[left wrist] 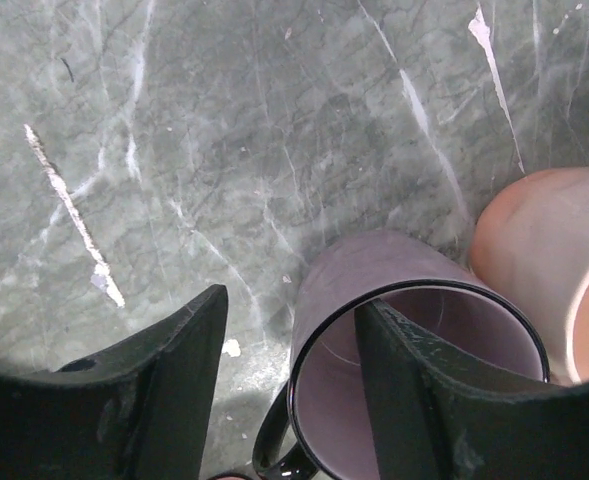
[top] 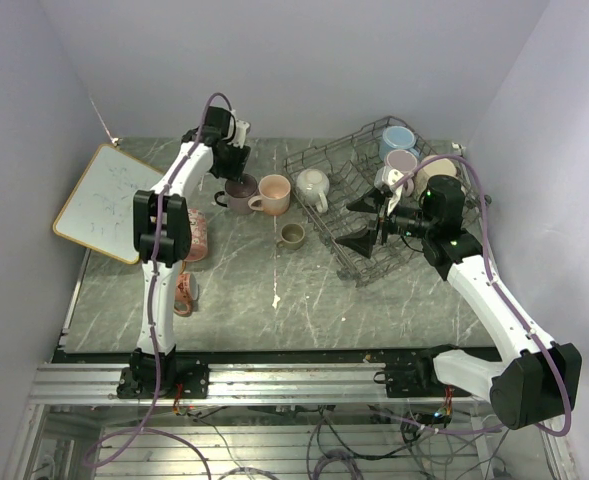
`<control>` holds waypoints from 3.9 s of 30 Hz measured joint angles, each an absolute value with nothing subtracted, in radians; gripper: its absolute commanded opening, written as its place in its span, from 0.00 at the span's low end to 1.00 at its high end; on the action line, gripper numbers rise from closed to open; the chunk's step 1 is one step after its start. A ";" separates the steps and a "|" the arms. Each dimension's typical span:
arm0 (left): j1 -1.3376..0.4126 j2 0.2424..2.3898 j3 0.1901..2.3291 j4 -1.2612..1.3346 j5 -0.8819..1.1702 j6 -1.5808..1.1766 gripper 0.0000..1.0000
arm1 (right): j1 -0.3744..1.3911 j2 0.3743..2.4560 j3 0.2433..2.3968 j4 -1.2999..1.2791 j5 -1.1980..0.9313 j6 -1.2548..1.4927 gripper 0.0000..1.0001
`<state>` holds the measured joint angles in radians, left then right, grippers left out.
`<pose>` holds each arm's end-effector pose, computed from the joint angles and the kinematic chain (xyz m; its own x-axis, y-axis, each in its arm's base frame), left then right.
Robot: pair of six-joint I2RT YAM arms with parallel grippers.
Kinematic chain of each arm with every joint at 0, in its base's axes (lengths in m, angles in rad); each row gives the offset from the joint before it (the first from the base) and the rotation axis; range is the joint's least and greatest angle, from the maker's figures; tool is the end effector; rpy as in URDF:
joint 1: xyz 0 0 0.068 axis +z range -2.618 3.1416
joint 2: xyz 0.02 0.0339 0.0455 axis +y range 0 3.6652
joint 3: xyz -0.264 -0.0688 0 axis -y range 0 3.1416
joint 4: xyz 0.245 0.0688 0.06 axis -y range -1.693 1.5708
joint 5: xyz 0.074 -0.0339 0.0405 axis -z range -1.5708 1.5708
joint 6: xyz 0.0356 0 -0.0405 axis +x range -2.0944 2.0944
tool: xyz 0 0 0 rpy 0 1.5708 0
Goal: Load the cups into the dish rack
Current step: Pick up the cup at the center of the board, then turn the cup upside down in the dish rack.
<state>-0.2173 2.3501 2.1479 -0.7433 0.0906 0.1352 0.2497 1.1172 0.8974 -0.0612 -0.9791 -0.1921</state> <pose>0.5087 -0.1156 0.2221 -0.7486 0.3027 -0.5899 0.3707 0.9287 0.0062 0.2317 0.0896 0.3299 -0.0899 -0.1328 -0.9870 -0.9451 0.3240 0.0425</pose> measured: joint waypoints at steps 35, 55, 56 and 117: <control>-0.206 2.165 1.880 -0.627 -0.003 0.070 0.07 | 0.250 1.124 0.897 -0.073 -0.980 -0.198 0.94; -0.175 1.470 1.224 -0.220 0.070 -0.316 0.07 | 0.250 1.115 0.895 -0.020 -1.056 -0.132 0.94; -0.175 1.428 1.180 -0.186 0.088 -0.351 0.07 | 0.250 1.111 0.894 -0.009 -1.064 -0.122 0.94; -0.921 1.409 0.664 1.288 -0.191 -1.160 0.07 | 0.309 1.126 0.626 1.073 -1.110 1.124 0.78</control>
<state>-0.9211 1.4090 0.6640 1.2877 -0.1909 -1.1599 0.3092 1.1259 0.6258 1.0725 -1.1103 1.1240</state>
